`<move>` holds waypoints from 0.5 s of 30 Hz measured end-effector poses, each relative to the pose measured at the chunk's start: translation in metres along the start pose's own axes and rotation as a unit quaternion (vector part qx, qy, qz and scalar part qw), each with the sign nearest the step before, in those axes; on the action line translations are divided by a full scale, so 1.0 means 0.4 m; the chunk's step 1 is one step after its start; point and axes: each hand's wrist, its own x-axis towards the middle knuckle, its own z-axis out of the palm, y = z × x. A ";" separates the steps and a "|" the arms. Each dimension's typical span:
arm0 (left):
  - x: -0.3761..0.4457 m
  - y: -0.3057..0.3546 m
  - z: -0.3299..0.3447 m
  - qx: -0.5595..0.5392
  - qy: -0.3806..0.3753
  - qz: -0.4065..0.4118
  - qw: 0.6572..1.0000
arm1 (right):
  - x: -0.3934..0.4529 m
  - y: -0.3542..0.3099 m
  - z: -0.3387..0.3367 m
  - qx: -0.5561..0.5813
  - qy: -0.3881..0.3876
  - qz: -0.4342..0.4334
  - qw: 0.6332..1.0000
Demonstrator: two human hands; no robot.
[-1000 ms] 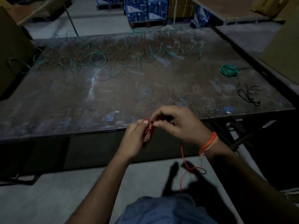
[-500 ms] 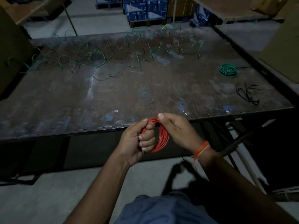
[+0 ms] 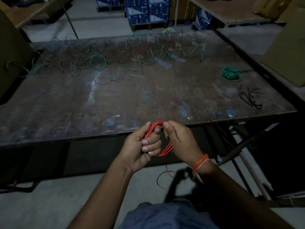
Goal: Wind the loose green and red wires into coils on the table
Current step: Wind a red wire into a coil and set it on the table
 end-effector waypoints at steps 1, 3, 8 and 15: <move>0.000 -0.003 -0.001 -0.007 -0.013 0.003 1.000 | 0.000 0.000 -0.001 0.007 -0.003 0.002 1.000; 0.000 -0.010 0.000 -0.019 -0.030 0.016 0.999 | 0.001 -0.001 -0.004 0.021 -0.007 0.008 1.000; -0.002 -0.025 0.003 -0.044 -0.032 0.047 0.997 | 0.003 -0.006 0.000 0.058 -0.023 0.031 0.998; -0.010 0.000 -0.030 -0.119 -0.008 0.102 0.988 | -0.003 -0.001 -0.022 0.093 -0.105 0.097 0.985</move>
